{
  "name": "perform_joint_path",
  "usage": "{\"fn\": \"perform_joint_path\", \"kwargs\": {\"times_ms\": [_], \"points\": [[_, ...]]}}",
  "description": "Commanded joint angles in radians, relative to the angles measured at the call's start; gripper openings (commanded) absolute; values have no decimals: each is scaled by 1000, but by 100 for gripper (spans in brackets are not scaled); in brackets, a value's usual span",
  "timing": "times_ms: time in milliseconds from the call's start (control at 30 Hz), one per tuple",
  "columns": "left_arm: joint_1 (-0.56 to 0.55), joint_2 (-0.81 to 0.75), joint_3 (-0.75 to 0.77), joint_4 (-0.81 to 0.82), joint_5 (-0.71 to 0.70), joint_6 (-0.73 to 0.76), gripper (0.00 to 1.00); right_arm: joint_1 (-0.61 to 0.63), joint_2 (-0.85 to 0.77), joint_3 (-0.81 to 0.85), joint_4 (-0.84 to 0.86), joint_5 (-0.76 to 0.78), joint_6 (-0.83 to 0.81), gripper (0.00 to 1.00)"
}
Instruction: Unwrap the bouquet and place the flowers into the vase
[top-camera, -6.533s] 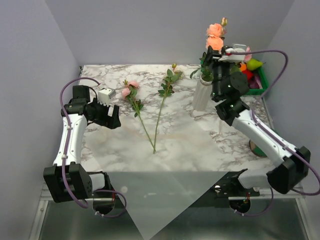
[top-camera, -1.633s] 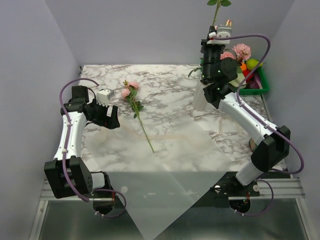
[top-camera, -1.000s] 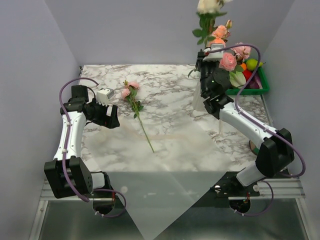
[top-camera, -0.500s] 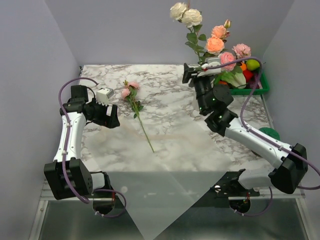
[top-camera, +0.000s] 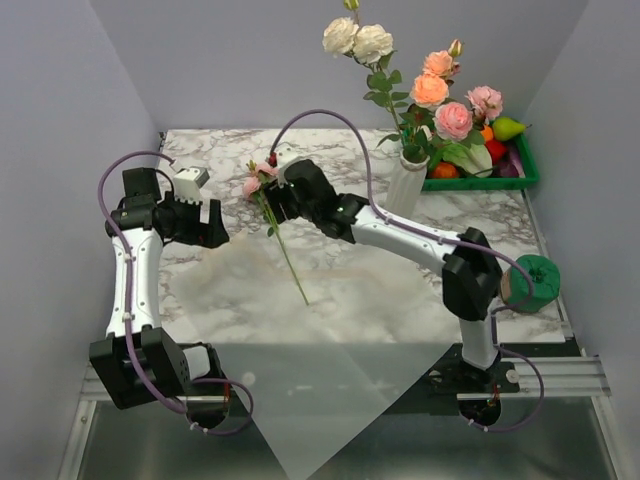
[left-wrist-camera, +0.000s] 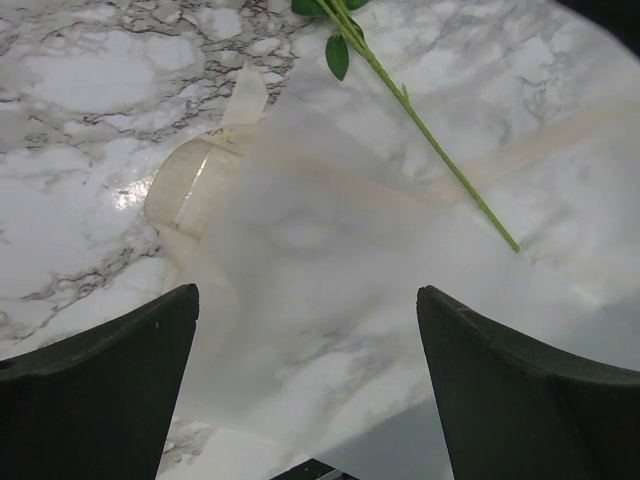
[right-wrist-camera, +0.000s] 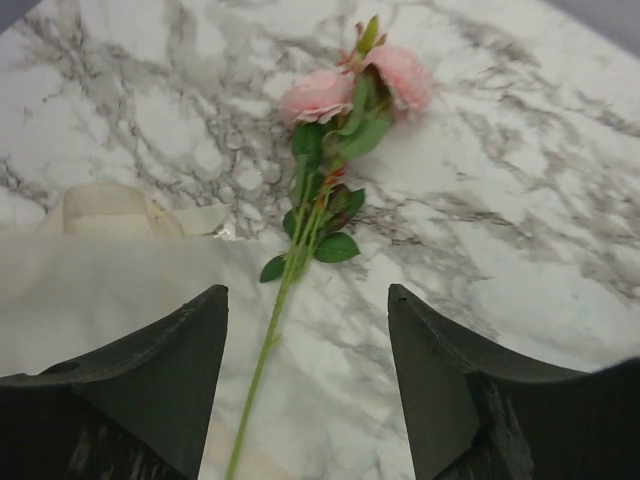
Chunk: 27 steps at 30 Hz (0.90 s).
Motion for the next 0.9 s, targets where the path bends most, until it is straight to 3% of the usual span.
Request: {"fn": "perform_joint_path", "kwargs": {"times_ms": [0,300,867], "points": [[66,26,36,9,-3,-26,99,3,175,226,-308,-190,55,72],[111,25,19,-18,7,32,99,0,433,541,-517,-264,94,72],[112,2,-7,-54,37,75,99,-12,577,598,-560,-271,163,61]]}}
